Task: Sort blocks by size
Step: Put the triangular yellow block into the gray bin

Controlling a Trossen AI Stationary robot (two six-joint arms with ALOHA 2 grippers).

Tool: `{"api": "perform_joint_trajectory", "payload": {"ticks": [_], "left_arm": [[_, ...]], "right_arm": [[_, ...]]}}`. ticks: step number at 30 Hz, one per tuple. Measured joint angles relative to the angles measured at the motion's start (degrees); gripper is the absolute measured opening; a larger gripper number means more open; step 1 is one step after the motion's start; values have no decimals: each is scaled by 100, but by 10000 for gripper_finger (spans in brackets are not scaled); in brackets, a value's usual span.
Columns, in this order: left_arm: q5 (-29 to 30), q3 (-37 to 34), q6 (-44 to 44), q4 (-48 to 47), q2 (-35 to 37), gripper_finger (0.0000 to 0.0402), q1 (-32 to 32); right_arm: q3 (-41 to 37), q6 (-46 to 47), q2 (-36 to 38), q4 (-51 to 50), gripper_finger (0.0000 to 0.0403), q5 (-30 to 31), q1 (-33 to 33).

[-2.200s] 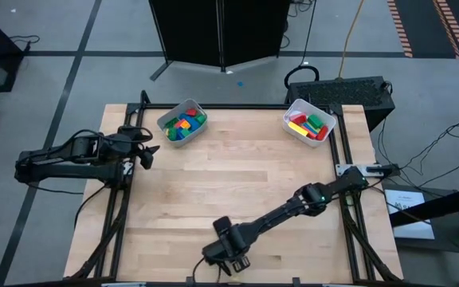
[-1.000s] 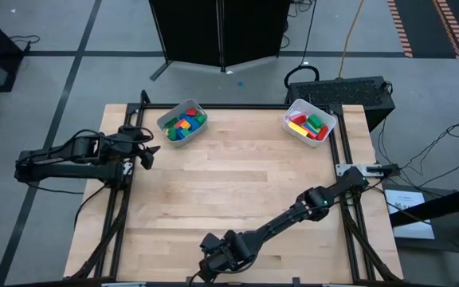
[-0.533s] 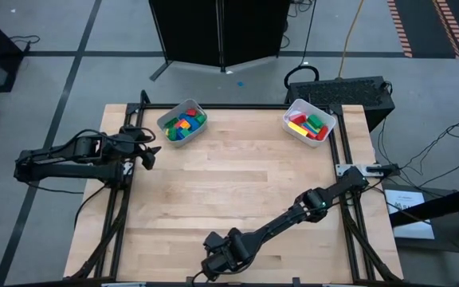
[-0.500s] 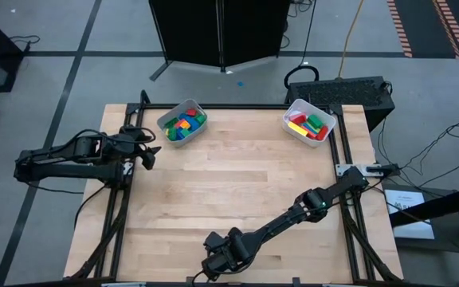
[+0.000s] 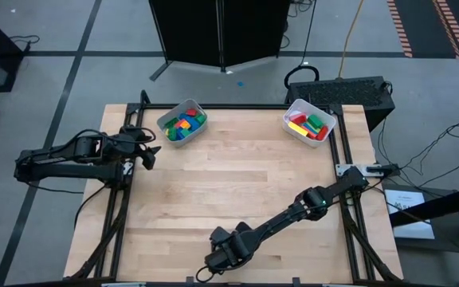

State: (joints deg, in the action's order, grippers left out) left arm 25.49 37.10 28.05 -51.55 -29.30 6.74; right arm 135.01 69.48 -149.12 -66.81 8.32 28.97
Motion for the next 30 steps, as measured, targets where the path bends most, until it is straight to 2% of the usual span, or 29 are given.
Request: {"api": "perform_joint_trajectory", "payload": {"ticks": [9, 11, 16, 18, 30], "left_arm": [[1, 0, -2, 0, 0, 281, 0], [1, 0, -2, 1, 0, 281, -1], [1, 0, -2, 2, 0, 281, 0], [1, 0, -2, 2, 0, 281, 0], [1, 0, 0, 2, 0, 281, -1]], "right_arm": [[-17, 523, 406, -742, 169, 690, 237], [-19, 469, 403, -772, 169, 593, 300], [-17, -29, 399, 162, 169, -173, 432], [-17, -51, 400, 255, 173, -276, 487], [-8, 108, 379, -129, 276, 59, 520]]}}
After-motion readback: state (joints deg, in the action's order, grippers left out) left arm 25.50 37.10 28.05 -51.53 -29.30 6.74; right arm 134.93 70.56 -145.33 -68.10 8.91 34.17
